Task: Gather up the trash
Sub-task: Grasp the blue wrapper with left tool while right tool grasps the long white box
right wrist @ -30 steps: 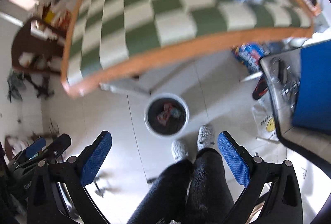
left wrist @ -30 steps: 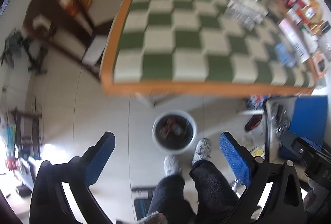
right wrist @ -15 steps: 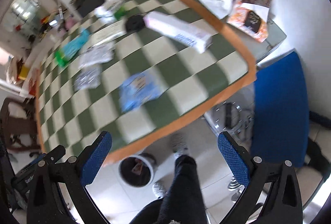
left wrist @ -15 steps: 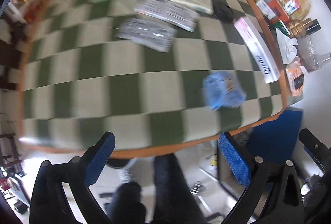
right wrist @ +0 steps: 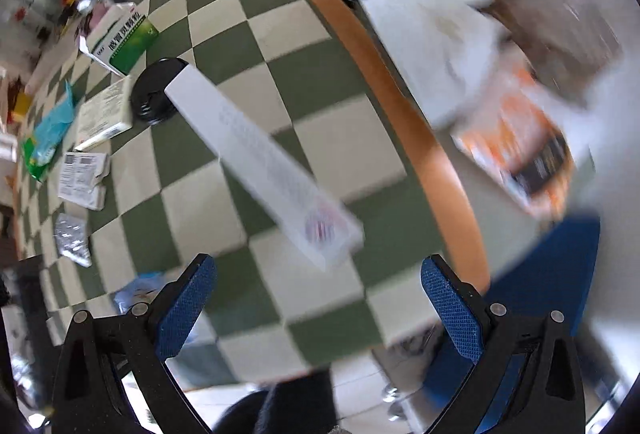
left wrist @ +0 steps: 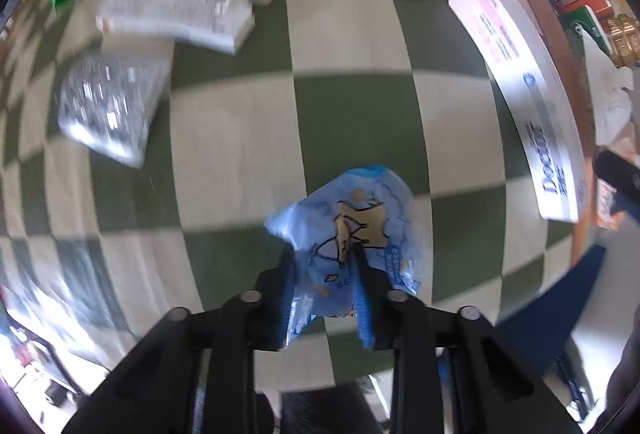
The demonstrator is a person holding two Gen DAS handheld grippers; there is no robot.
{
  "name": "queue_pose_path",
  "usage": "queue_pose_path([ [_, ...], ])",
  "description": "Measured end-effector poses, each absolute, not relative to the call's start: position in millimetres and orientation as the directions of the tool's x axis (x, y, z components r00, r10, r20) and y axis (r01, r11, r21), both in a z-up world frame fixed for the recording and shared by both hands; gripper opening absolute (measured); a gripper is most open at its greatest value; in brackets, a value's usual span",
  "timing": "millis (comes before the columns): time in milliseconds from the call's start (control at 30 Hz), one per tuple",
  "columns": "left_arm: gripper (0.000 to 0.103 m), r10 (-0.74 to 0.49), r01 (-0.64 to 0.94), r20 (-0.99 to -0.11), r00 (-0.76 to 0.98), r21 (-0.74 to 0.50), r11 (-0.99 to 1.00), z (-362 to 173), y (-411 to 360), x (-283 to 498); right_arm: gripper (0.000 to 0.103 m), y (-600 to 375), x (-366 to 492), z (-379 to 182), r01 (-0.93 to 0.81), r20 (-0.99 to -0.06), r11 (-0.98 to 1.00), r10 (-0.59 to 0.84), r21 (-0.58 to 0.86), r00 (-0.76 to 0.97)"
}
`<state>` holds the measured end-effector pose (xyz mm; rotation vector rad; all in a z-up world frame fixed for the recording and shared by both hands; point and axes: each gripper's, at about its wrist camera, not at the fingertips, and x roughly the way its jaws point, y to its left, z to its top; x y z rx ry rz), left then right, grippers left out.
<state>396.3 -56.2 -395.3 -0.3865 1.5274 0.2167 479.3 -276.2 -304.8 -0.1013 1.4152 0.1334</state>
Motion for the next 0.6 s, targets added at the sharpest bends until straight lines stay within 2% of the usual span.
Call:
queue_pose_path([
  [167,0.012,0.037,-0.375,-0.996,0.078,0.006,0.927,-385,-46,414,0.103,-242,522,-333,-0.269,-0.990,0.963,0.011,-0.027,0.142],
  [233,0.011,0.086,-0.377,-0.992,0.090,0.046,0.925,-381,-42,418,0.096,-227,531,-344,-0.311,-0.990,0.949,-0.002,-0.047,0.143],
  [333,0.010,0.120,-0.384,-0.987,0.105,0.072,0.921,-375,-38,419,0.075,-209,537,-359,-0.349,-0.992,0.936,-0.008,-0.053,0.129],
  [400,0.009,0.143,-0.390,-0.983,0.114,0.088,0.917,-372,-35,418,0.057,-201,537,-365,-0.357,-0.991,0.932,-0.015,-0.061,0.130],
  [433,0.009,0.152,-0.392,-0.981,0.120,0.094,0.915,-369,-33,417,0.055,-200,537,-365,-0.355,-0.991,0.933,-0.015,-0.063,0.136],
  [500,0.007,0.159,-0.401,-0.978,0.133,0.093,0.912,-361,-29,416,0.043,-199,534,-362,-0.333,-0.990,0.942,0.006,-0.042,0.144],
  [600,0.005,0.162,-0.405,-0.974,0.158,0.085,0.910,-350,-25,402,0.040,-205,525,-353,-0.283,-0.987,0.959,0.050,0.005,0.152],
])
